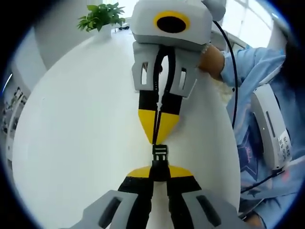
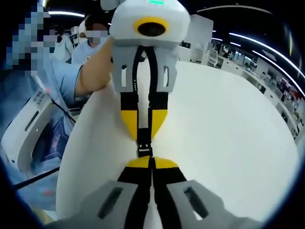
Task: Snap the two parts of the plastic buckle together until the buckle closes and remains connected.
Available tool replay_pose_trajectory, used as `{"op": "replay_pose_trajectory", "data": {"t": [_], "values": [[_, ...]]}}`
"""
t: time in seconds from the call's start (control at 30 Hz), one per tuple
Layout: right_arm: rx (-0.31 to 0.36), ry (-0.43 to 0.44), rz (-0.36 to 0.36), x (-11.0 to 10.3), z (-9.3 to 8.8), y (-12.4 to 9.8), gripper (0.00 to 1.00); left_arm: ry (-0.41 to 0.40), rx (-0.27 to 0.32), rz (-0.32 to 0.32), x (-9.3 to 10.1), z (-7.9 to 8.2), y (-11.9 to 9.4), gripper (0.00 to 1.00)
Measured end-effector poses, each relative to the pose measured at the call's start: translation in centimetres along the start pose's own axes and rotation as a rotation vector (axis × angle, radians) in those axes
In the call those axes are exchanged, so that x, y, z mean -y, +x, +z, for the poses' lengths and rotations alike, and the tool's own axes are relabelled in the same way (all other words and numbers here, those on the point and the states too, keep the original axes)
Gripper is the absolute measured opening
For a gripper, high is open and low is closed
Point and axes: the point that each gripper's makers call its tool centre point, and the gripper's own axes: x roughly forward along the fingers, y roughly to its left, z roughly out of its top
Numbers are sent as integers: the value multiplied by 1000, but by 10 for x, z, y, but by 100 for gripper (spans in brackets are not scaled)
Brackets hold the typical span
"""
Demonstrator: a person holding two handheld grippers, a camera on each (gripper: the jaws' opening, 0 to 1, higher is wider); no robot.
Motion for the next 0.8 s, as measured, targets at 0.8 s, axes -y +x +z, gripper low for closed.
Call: {"op": "replay_pose_trajectory", "data": {"t": [0.8], "values": [[26, 36, 24, 1, -1, 3, 0, 1, 23, -10, -2, 2, 0, 9]]}}
